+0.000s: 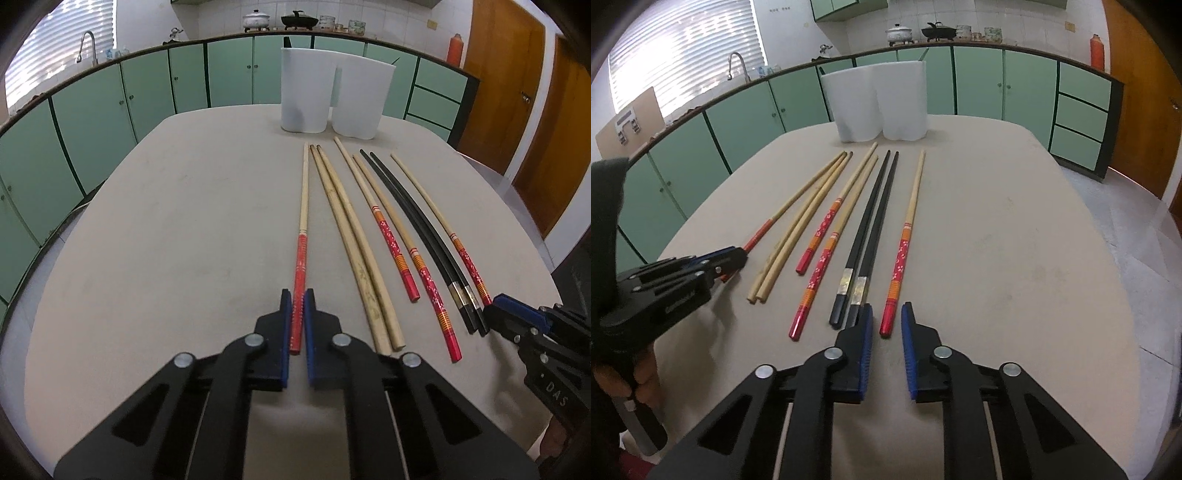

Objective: Organize utensils

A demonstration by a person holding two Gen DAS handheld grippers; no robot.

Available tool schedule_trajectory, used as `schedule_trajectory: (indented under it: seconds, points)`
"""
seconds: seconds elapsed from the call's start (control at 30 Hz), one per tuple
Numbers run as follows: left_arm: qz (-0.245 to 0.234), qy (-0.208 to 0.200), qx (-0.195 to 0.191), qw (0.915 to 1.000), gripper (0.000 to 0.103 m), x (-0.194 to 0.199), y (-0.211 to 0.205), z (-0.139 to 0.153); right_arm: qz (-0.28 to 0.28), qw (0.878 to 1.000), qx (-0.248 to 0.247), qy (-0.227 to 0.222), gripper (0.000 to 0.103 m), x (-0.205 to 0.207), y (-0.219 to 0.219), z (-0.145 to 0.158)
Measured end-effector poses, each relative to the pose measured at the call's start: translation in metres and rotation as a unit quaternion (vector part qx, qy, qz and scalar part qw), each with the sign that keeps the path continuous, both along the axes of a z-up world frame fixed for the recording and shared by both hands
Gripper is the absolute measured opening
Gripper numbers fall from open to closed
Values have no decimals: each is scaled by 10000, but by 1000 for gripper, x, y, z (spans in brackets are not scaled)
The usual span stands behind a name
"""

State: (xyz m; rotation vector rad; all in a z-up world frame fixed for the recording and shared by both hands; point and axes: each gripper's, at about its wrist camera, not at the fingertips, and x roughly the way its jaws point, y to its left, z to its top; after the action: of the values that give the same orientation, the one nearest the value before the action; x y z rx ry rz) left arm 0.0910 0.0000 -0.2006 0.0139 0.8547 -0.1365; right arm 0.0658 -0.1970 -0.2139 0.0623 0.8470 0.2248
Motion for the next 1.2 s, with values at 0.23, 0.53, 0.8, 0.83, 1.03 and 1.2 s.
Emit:
schedule_trajectory:
  seconds: [0.23, 0.53, 0.8, 0.83, 1.03, 1.2]
  points:
    - [139, -24, -4, 9999, 5, 2, 4, 0, -152, 9998, -121, -54, 6, -2, -5, 0]
    - [12, 11, -174, 9998, 9, 10, 1, -2, -228, 9997, 10, -9, 8, 5, -15, 1]
    - [-49, 159, -421, 9990, 25, -6, 18, 0, -228, 9996, 169, 39, 16, -8, -24, 8]
    - [-56, 158, -402, 9991, 25, -7, 18, 0, -256, 9995, 201, 59, 16, -9, -25, 8]
    - [-69, 131, -231, 9996, 25, -14, 12, -1, -361, 9986, 329, 183, 17, -10, -32, 0]
    - [-97, 187, -349, 9992, 25, -15, 10, 1, -298, 9990, 299, 164, 17, -10, -29, 1]
